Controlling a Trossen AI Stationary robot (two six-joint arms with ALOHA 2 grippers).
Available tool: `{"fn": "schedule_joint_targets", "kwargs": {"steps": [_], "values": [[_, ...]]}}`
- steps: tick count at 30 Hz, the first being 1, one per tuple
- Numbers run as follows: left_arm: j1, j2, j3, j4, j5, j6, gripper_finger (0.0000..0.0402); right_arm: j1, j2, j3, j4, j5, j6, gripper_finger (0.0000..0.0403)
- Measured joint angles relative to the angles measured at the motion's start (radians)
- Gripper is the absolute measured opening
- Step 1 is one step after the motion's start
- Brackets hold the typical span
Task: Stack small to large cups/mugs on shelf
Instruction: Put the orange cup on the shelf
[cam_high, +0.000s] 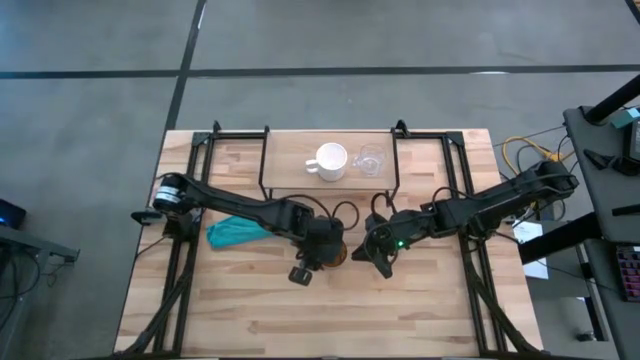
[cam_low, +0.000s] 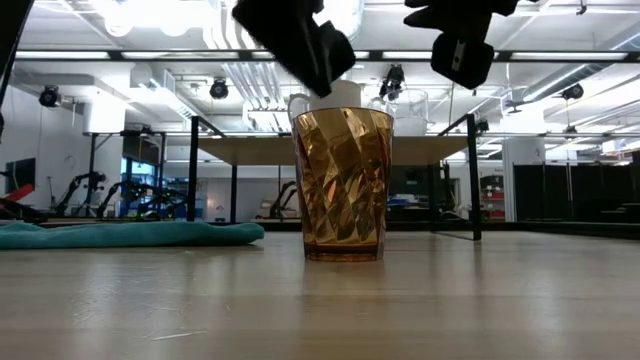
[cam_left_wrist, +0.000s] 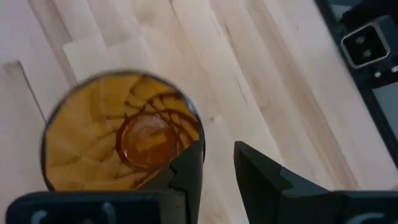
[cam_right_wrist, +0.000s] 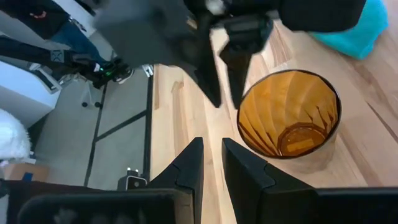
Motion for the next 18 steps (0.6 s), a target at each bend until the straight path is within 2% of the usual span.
{"fn": "schedule_joint_targets", "kwargs": {"steps": [18], "values": [[0.002,0.027,-0.029,0.023,-0.021,-0.006,0.0077,0.041,-0.176,0.0,-0.03,0.002,-0.071,0.0054]]}}
